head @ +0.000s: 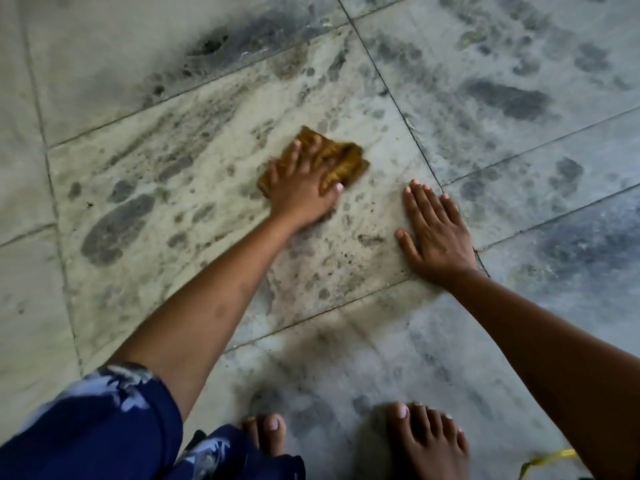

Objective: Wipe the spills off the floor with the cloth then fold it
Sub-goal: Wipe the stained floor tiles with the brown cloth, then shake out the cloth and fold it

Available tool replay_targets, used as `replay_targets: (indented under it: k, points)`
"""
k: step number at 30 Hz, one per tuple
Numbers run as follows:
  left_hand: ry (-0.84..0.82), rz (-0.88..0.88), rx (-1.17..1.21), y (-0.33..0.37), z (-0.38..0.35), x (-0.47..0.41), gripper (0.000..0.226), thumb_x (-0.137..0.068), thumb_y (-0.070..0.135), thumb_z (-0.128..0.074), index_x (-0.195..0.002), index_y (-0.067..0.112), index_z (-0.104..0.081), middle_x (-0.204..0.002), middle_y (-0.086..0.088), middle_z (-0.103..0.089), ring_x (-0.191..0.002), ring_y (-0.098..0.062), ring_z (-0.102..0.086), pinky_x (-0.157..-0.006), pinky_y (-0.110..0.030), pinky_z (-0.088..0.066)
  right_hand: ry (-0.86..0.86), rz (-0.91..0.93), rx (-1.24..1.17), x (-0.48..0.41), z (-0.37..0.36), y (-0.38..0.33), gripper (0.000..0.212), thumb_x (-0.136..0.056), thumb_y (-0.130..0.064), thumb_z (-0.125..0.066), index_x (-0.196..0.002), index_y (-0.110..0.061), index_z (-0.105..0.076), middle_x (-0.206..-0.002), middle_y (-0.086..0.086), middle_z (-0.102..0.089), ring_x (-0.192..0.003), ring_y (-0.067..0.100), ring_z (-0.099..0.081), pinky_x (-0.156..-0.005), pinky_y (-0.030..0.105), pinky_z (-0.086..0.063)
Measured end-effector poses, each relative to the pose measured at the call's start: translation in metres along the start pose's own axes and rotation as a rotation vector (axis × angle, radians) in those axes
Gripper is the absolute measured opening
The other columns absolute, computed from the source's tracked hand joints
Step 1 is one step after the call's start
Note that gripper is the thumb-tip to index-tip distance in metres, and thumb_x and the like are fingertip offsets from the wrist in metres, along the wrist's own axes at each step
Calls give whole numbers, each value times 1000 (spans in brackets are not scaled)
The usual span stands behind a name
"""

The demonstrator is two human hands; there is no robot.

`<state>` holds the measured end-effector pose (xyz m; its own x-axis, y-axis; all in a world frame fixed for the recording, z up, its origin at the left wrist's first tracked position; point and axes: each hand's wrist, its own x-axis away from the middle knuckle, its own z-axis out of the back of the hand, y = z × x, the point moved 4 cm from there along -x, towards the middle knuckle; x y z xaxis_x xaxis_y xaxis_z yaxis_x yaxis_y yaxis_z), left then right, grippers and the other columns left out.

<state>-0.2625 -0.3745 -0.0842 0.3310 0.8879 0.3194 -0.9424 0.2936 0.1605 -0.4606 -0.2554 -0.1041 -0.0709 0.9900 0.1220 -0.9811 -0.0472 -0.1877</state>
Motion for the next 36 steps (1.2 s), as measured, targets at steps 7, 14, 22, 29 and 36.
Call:
replay_targets:
  k: [7, 14, 22, 29, 36]
  points:
    - [73, 555, 190, -143, 24, 34, 60, -95, 53, -36, -149, 37, -16, -160, 4, 4, -146, -26, 4, -116, -53, -4, 0, -7, -5, 0, -1, 1, 70, -91, -49, -19, -149, -11, -14, -157, 8, -14, -145, 20, -11, -116, 34, 1]
    - [185, 653, 133, -141, -10, 131, 58, -95, 51, -37, -148, 35, -21, -159, -4, -9, -145, -32, -8, -110, -58, -17, -19, -9, -17, 1, 1, 1, 74, -87, -53, -11, -150, -14, -7, -158, 5, -6, -145, 16, -2, -116, 32, 5]
    - [245, 340, -10, -57, 0, 150, 45, -95, 35, -47, -139, 29, -44, -120, -13, -63, -103, -35, -60, -70, -38, -48, -82, -89, -94, -1, 3, -9, 74, -88, -51, -11, -149, -11, -1, -159, 5, 3, -145, 17, 6, -116, 31, 9]
    - [259, 514, 1182, -51, 9, 140, 20, -90, 38, -56, -97, 21, -65, -84, -6, -69, -83, -26, -65, -82, -38, -51, -57, -135, -340, -10, 18, -34, 66, -95, -48, -14, -150, -12, -3, -159, 5, 0, -146, 15, 3, -116, 31, 6]
    - [81, 547, 2147, -49, 25, 136, 46, -99, 31, -34, -83, 8, -70, -80, -13, -73, -75, -25, -71, -79, -43, -49, -5, -84, -460, -20, 52, -63, 58, -101, -40, -21, -150, -13, -4, -159, 3, -3, -145, 11, 1, -118, 30, 1]
